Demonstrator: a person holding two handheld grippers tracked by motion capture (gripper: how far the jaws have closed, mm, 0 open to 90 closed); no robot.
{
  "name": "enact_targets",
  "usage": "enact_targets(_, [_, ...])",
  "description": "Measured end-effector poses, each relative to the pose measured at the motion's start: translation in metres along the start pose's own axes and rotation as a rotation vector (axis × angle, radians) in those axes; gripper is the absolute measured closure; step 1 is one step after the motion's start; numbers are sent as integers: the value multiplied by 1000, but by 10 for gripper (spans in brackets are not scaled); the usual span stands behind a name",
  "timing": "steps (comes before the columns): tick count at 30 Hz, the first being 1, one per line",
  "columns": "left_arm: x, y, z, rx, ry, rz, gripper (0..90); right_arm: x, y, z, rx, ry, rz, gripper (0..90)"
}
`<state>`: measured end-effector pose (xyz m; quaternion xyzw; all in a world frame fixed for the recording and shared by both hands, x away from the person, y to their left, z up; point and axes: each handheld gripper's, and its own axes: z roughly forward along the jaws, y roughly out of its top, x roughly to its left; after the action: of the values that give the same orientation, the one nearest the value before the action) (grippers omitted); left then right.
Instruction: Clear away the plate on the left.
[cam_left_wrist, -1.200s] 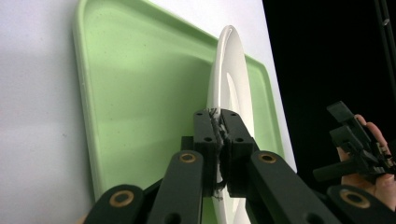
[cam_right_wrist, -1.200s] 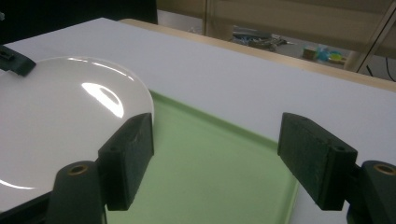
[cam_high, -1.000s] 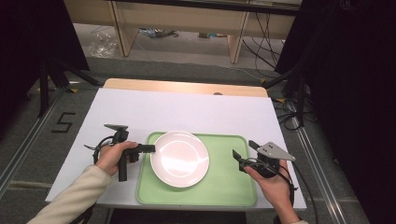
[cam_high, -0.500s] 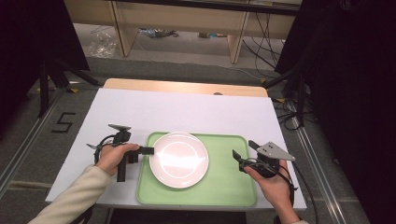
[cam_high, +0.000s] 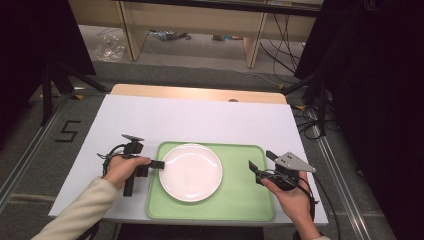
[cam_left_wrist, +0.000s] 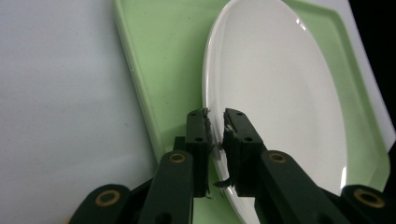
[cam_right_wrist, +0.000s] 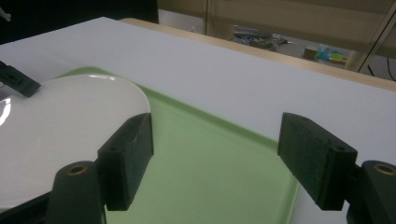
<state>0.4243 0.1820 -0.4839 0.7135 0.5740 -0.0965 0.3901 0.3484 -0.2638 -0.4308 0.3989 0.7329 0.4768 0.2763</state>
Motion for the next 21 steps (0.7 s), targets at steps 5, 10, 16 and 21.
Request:
enact_targets(5, [-2, 0, -2, -32, 23, 34, 789, 0, 0, 0, -2, 2, 1, 276])
enact_targets(10, [-5, 0, -4, -75, 19, 65, 733, 0, 0, -1, 6, 5, 1, 276])
enact_targets(16, [-10, 1, -13, -202, 9, 193, 518, 0, 0, -1, 9, 9, 11, 275])
enact_targets(21, [-16, 1, -18, -279, 40, 324, 302, 0, 0, -1, 4, 6, 11, 275])
